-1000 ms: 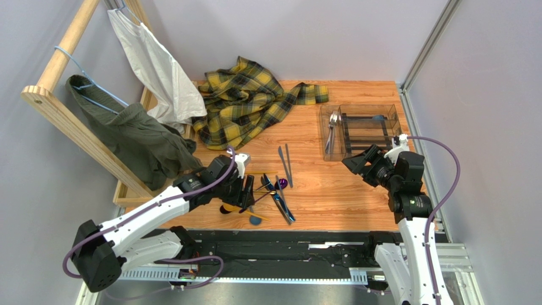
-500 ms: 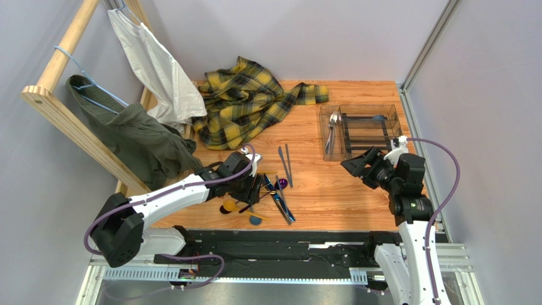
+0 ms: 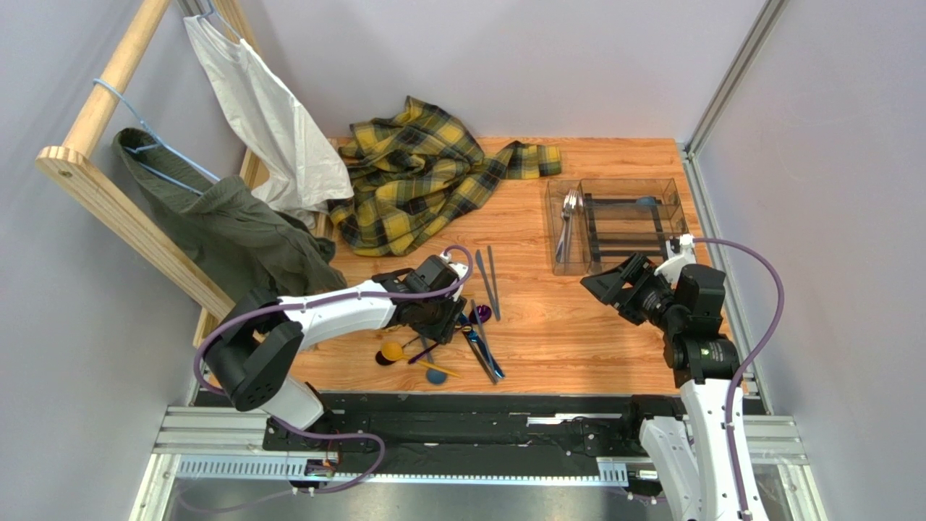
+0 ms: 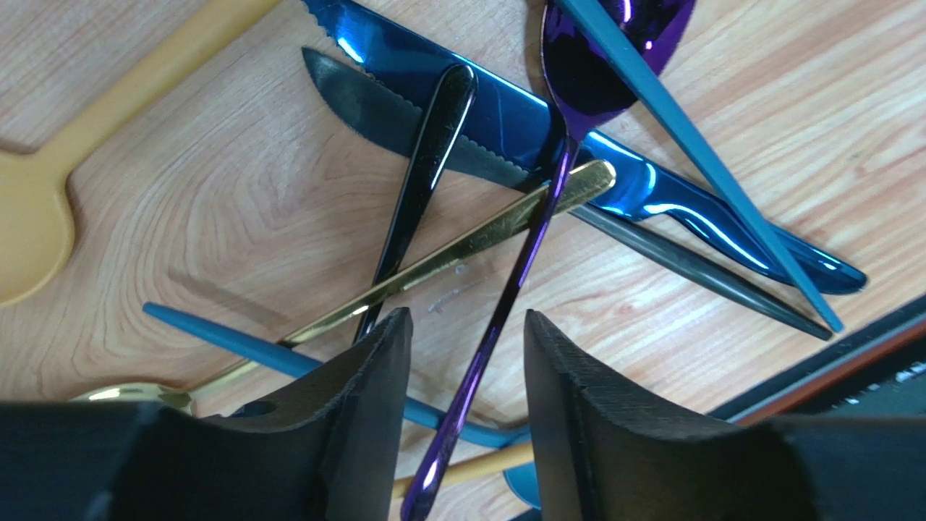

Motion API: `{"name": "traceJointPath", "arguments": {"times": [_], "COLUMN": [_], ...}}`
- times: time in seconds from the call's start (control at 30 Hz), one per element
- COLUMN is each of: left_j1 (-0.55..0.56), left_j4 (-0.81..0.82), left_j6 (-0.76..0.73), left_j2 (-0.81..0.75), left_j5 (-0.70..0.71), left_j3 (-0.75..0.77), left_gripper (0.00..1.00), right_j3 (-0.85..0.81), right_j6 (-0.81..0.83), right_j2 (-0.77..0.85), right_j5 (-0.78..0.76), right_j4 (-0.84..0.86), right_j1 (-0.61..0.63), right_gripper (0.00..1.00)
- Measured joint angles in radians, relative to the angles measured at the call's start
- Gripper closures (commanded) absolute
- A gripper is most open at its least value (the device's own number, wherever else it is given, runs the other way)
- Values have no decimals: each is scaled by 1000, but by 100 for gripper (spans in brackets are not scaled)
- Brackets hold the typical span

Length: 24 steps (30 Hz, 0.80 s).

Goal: Sort the eating utensils into containers
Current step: Pick up the spoon from the center of the board.

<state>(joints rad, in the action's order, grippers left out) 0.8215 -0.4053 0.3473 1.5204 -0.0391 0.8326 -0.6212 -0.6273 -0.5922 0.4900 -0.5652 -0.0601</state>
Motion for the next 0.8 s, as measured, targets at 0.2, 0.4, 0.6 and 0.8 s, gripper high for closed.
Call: {"name": "traceJointPath", "arguments": {"times": [0.2, 0.4, 0.6, 0.8], "left_j1": [10, 25, 33, 36], "left_j4": [12, 29, -14, -92], "left_j6": [-18, -21, -21, -21], "left_j2": [57, 75, 77, 16], "left_j5": [14, 22, 50, 86], "left_j3": [20, 31, 54, 93], "left_gripper": [76, 97, 100, 100], "right_j3": [9, 14, 19, 19], "right_j6": [0, 0, -1, -5], "right_j2": [-8, -9, -8, -7], "right_j5": [0, 2, 2, 13], "right_j4": [-1, 1, 1, 2], "right_j1": [0, 0, 0, 0], "right_gripper": [29, 29, 29, 29]}}
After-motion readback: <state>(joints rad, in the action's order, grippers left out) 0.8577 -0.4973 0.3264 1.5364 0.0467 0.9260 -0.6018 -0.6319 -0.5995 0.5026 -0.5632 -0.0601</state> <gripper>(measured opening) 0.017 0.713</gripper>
